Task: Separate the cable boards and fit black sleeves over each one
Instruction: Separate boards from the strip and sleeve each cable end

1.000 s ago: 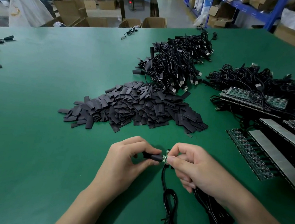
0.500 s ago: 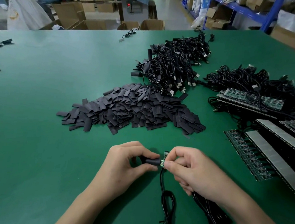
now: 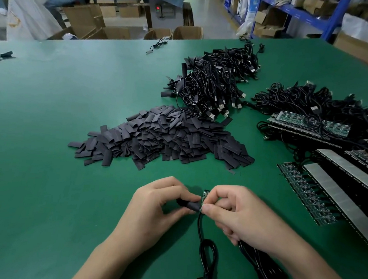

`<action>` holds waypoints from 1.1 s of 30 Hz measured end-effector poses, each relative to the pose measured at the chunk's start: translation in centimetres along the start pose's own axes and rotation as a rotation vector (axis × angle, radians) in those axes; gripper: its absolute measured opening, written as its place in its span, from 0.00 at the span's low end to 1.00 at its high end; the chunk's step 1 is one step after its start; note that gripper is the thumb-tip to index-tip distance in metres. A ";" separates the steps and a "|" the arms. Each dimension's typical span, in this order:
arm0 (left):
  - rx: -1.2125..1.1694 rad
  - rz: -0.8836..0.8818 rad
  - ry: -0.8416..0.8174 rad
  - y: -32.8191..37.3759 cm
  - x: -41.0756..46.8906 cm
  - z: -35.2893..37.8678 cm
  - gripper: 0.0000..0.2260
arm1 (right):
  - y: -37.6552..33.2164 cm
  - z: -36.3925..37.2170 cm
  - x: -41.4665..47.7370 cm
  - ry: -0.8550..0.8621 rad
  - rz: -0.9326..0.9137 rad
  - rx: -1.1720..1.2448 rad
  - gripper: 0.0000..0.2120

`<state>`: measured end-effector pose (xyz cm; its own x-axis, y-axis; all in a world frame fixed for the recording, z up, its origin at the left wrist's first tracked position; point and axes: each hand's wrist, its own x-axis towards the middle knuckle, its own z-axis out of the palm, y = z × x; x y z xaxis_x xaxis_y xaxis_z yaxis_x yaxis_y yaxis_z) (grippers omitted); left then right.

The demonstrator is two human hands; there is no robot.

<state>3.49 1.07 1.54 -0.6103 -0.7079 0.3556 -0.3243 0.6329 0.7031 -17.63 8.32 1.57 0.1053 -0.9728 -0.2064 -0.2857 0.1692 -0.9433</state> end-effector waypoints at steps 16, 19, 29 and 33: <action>-0.003 0.023 0.103 0.0 -0.1 -0.1 0.08 | -1.3 -1.2 -0.5 0.016 -0.039 0.183 0.07; -0.011 0.032 0.112 0.0 -0.1 -0.1 0.08 | -1.0 -1.3 -0.4 0.048 -0.043 0.059 0.03; 0.026 0.091 0.065 0.3 -0.2 0.2 0.08 | -0.6 -0.6 -0.3 0.031 -0.037 -0.020 0.11; 0.037 0.076 0.105 0.2 -0.1 0.2 0.07 | -1.0 -1.0 -0.4 0.028 -0.033 0.017 0.06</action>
<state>3.36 1.34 1.53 -0.5556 -0.6855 0.4706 -0.3083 0.6955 0.6491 -18.31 8.40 2.83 0.0877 -0.9818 -0.1684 -0.2659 0.1398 -0.9538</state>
